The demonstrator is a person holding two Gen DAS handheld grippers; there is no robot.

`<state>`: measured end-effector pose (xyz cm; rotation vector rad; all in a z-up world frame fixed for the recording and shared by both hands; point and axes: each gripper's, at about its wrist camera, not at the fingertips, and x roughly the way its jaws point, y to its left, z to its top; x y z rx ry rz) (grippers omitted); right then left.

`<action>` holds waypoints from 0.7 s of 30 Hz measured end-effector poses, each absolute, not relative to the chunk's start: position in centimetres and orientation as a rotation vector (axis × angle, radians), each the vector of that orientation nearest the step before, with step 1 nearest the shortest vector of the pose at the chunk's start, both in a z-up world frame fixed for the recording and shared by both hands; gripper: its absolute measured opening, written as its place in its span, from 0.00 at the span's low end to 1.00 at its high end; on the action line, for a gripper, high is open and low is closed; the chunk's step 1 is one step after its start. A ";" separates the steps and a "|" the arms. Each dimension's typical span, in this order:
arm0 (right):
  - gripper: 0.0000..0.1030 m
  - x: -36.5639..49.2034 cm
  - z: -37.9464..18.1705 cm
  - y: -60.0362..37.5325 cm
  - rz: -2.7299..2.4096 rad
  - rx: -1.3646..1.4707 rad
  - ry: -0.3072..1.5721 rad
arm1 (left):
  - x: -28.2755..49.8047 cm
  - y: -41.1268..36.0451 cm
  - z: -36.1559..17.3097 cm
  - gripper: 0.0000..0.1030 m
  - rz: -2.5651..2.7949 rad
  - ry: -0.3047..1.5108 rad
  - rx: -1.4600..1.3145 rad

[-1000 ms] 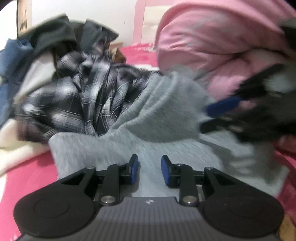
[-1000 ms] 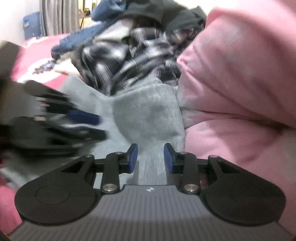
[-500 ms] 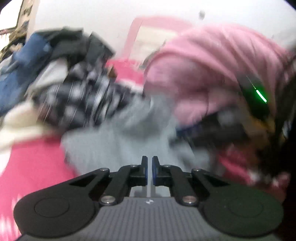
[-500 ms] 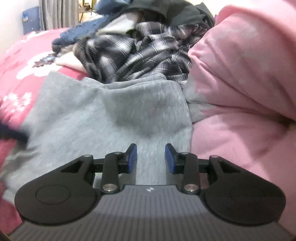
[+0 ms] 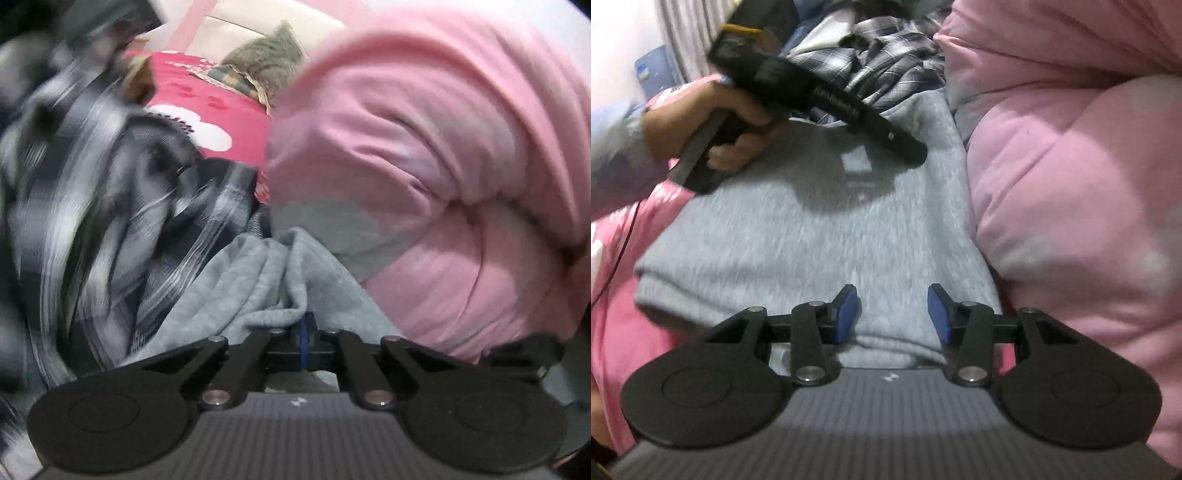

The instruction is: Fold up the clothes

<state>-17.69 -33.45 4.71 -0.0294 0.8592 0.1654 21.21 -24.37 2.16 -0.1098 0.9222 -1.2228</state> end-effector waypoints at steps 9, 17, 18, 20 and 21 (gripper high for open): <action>0.41 -18.6 5.7 -33.6 0.228 -0.120 0.871 | 21.0 -19.6 4.1 0.01 -0.900 0.732 -0.261; 0.45 -18.6 9.2 -33.2 0.299 -0.026 0.698 | 16.1 -22.7 3.9 0.10 -1.109 0.791 -0.192; 0.45 -17.8 8.4 -32.8 0.308 -0.038 0.724 | 16.5 -22.9 2.9 0.07 -1.053 0.791 -0.180; 0.45 -16.2 5.3 -32.3 0.316 -0.052 0.826 | 17.5 -23.1 0.9 0.04 -0.953 0.797 -0.180; 0.45 -16.4 3.9 -32.8 0.322 -0.021 0.832 | 18.3 -22.3 0.5 0.04 -0.934 0.816 -0.268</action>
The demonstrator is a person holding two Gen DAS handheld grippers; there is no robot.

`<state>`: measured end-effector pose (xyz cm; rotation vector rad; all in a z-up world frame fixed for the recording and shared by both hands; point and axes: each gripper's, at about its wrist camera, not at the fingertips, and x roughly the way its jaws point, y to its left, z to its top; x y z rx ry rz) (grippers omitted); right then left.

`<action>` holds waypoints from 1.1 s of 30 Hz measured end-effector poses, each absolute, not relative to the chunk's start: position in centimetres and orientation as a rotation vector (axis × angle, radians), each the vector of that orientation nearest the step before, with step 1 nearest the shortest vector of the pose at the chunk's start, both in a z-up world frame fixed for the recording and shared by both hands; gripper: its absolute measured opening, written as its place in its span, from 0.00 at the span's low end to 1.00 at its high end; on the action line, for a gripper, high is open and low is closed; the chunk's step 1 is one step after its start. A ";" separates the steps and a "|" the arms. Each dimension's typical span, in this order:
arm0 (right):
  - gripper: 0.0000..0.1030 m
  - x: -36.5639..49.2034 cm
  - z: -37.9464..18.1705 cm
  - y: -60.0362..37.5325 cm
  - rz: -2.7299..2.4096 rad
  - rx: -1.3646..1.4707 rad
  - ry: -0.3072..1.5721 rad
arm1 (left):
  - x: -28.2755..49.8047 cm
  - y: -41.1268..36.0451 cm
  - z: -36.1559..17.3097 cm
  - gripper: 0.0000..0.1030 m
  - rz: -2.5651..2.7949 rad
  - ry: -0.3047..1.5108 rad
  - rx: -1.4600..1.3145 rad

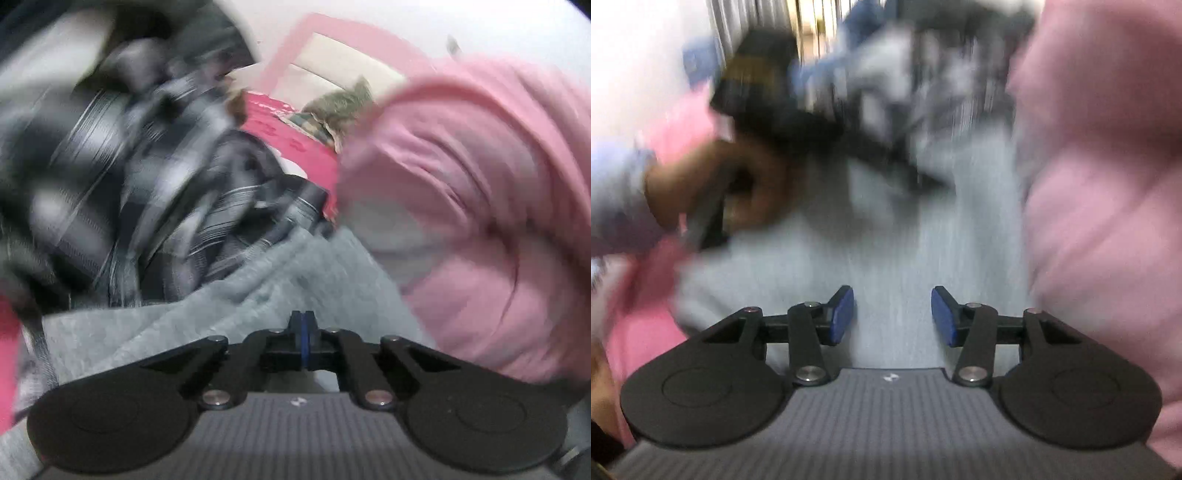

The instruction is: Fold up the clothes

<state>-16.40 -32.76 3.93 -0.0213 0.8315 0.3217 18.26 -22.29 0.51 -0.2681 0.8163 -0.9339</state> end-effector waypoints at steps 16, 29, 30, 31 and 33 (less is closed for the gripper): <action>0.44 -13.1 4.8 -34.1 0.241 -0.047 0.803 | 4.9 -18.6 2.8 0.18 -0.951 0.658 0.099; 0.40 -16.0 6.9 -32.9 0.348 -0.024 0.766 | 1.9 -13.5 6.4 0.20 -0.865 0.638 0.049; 0.43 -16.0 6.7 -32.3 0.396 -0.023 0.780 | 2.7 -14.3 5.9 0.20 -0.869 0.656 0.037; 0.43 -16.0 6.0 -31.6 0.412 -0.051 0.814 | 3.4 -15.0 5.5 0.21 -0.871 0.672 0.030; 0.44 -17.0 4.9 -31.7 0.389 -0.094 0.869 | 3.1 -15.3 5.1 0.21 -0.857 0.685 0.049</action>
